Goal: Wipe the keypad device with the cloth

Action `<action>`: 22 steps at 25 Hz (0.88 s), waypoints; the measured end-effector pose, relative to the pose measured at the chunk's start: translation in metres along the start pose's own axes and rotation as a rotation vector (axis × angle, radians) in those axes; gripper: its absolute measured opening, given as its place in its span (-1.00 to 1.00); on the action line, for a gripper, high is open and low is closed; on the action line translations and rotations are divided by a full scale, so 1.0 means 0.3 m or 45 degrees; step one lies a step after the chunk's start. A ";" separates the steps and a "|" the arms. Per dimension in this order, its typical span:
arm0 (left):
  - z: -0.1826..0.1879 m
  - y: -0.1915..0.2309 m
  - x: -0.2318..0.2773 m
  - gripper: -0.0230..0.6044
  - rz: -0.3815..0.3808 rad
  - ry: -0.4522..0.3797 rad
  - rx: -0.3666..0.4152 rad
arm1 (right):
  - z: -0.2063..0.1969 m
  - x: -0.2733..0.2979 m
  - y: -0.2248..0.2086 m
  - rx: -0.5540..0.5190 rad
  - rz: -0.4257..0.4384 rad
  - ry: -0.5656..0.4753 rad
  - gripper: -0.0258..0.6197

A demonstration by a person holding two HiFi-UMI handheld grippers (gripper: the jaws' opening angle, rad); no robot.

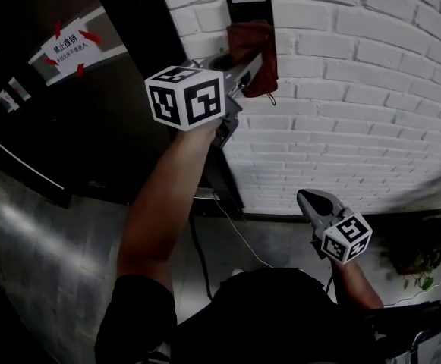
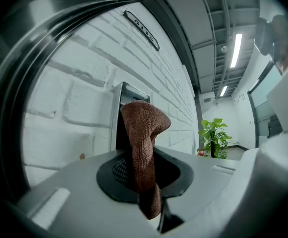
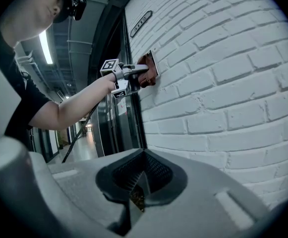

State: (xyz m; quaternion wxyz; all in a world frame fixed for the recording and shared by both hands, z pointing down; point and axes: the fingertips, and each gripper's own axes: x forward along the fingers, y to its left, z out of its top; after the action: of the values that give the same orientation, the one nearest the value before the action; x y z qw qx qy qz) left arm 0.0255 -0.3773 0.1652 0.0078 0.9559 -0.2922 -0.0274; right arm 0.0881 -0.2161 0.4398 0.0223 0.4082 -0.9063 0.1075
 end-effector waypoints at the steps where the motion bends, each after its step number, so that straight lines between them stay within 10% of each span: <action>1: -0.013 0.001 -0.001 -0.73 -0.002 0.003 -0.011 | -0.001 0.000 0.000 0.000 0.000 0.002 -0.95; 22: -0.291 0.039 -0.014 -0.73 0.006 0.122 -0.197 | 0.001 0.017 0.017 -0.011 0.007 0.008 -0.95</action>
State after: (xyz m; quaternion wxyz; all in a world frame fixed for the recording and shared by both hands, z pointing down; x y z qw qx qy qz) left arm 0.0203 -0.3847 0.2528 0.0955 0.9520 -0.2908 -0.0039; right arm 0.0809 -0.2168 0.4392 0.0266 0.4053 -0.9078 0.1049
